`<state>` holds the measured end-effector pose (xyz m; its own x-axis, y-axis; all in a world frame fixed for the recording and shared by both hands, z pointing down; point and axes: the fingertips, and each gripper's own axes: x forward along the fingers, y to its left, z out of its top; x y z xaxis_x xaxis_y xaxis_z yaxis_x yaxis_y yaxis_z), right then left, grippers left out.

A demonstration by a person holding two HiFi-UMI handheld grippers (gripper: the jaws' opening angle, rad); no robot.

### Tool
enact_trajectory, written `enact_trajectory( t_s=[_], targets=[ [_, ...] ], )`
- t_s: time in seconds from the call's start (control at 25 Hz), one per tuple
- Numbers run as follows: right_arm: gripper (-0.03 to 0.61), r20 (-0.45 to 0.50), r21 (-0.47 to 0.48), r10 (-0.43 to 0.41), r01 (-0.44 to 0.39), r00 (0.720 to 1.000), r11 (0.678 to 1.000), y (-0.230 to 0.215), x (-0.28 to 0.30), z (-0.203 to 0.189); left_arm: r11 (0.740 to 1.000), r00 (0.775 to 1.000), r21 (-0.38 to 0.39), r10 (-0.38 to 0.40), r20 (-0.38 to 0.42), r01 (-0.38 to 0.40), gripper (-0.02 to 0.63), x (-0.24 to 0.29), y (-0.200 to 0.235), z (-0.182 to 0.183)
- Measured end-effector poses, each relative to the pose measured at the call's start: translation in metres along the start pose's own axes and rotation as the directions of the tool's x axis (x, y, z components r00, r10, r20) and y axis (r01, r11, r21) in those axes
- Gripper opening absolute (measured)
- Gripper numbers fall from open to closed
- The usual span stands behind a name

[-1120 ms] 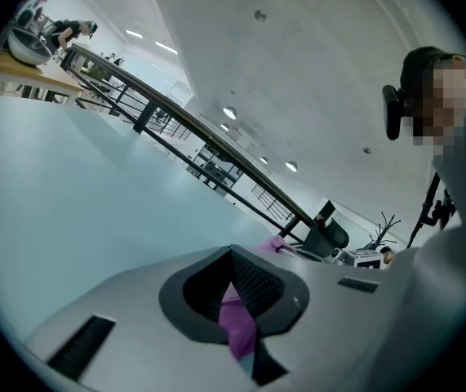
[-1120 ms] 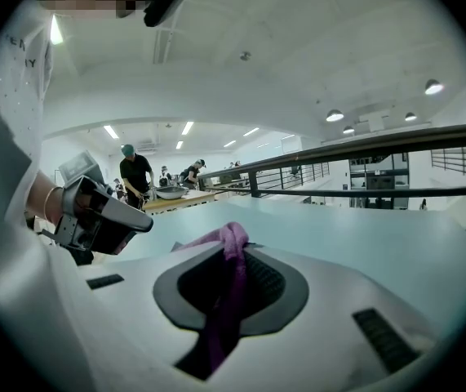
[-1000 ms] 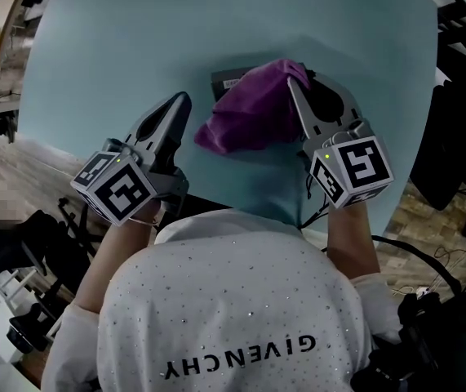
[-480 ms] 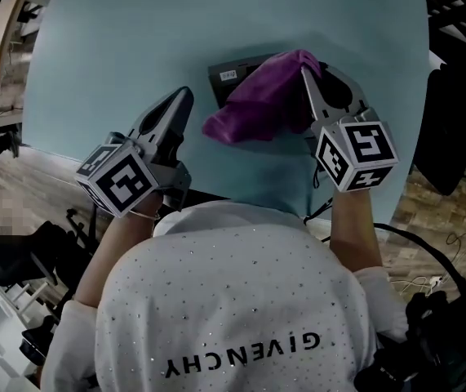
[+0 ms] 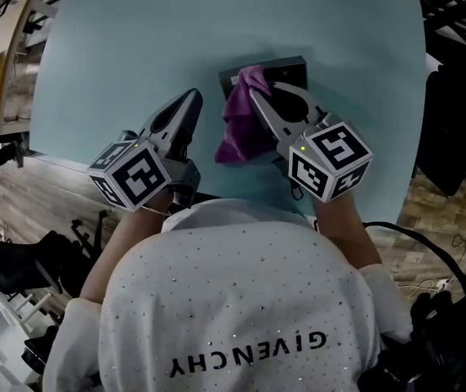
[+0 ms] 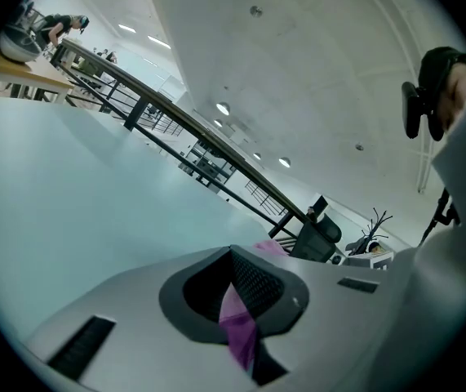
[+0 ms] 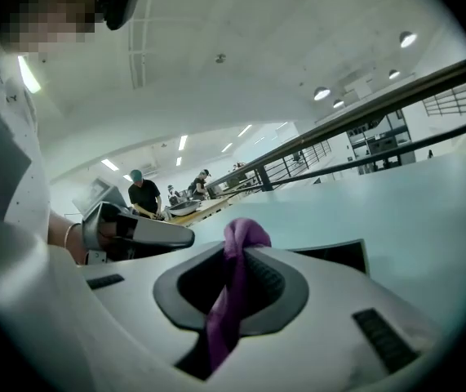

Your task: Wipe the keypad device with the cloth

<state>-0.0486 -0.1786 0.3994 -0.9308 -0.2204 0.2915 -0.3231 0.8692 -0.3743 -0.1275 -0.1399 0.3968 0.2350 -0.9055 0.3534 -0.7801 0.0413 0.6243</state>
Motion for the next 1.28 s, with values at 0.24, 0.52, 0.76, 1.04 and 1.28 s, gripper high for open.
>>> enact_trajectory(
  t_s=[0.24,0.52,0.76,1.04,1.28],
  targets=[
    [0.031,-0.078,0.026,0.110,-0.109,0.991,0.994,0.032,0.018,-0.022,1.000,1.000,0.019,-0.008,-0.030,0.008,0.002,-0.001,-0.003,-0.006],
    [0.031,-0.143,0.009,0.096,-0.096,0.985,0.995,0.036,0.033,-0.038,1.000,0.999,0.003,0.008,-0.038,-0.008,0.002,-0.012,0.008,-0.011],
    [0.031,-0.147,-0.025,0.081,-0.086,0.986,0.996,0.025,0.026,-0.039,1.000,0.999,-0.012,0.008,-0.040,-0.009,0.002,-0.013,0.007,-0.017],
    [0.032,-0.126,-0.182,-0.065,0.041,0.990,0.982,-0.007,0.012,-0.034,0.999,0.999,-0.039,-0.003,-0.034,0.002,0.002,-0.012,0.011,-0.022],
    [0.031,-0.101,-0.104,-0.135,0.125,0.986,0.987,-0.036,-0.002,-0.029,0.999,0.999,-0.044,-0.010,-0.047,0.008,0.002,-0.010,0.009,-0.026]
  ],
)
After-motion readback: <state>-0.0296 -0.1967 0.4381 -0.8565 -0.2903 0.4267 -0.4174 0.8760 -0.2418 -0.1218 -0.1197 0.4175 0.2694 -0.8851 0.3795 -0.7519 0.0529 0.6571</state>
